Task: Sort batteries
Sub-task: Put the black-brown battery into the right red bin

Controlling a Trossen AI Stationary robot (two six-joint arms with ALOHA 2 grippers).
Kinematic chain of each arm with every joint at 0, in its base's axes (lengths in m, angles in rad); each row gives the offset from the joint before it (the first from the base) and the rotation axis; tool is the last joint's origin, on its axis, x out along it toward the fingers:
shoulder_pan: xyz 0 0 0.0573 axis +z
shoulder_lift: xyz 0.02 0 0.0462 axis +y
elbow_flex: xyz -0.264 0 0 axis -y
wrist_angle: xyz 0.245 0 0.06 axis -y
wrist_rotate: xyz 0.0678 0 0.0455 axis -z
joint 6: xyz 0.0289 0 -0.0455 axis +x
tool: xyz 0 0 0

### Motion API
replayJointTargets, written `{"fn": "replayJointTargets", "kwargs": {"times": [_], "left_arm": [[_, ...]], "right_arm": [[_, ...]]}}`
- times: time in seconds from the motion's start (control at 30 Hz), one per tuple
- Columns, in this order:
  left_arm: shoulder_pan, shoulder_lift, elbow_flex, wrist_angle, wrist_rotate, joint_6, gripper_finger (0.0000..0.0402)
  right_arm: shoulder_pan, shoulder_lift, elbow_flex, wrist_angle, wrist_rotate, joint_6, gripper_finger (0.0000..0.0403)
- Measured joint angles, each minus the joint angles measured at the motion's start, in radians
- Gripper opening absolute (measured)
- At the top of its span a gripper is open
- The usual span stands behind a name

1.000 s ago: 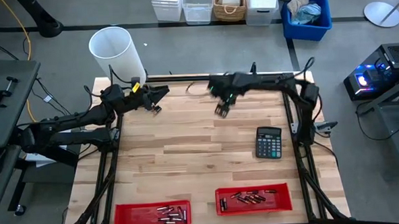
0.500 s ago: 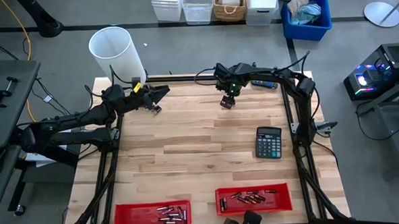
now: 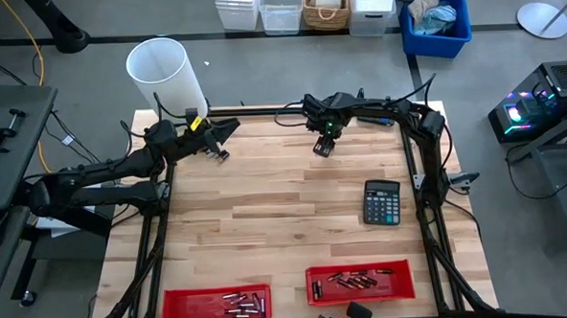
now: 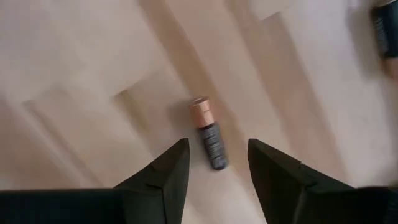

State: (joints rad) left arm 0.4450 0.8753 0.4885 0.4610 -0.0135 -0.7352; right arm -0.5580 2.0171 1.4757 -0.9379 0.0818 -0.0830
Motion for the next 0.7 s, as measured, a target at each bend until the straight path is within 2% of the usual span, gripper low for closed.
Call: {"fn": "replayJointTargets", "kwargs": {"times": [0.1,0.23,0.33,0.5,0.7], "left_arm": [[0.0,0.0,0.0,0.0,0.0,-0.017,0.0207],[0.0,0.0,0.0,0.0,0.001,-0.02,0.0207],[0.0,0.0,0.0,0.0,0.001,-0.02,0.0207],[0.0,0.0,0.0,-0.001,0.002,-0.014,0.0207],[0.0,0.0,0.0,-0.001,0.002,-0.004,0.0207]], "right_arm": [[0.018,0.0,0.024,-0.042,-0.002,0.042,0.0157],[0.05,0.0,0.057,-0.093,0.07,0.114,0.0156],[0.062,-0.001,0.033,-0.1,0.102,0.132,0.0156],[0.043,-0.001,-0.028,-0.048,0.106,0.181,0.0156],[0.023,-0.001,-0.05,0.052,0.111,0.346,0.0156]]}}
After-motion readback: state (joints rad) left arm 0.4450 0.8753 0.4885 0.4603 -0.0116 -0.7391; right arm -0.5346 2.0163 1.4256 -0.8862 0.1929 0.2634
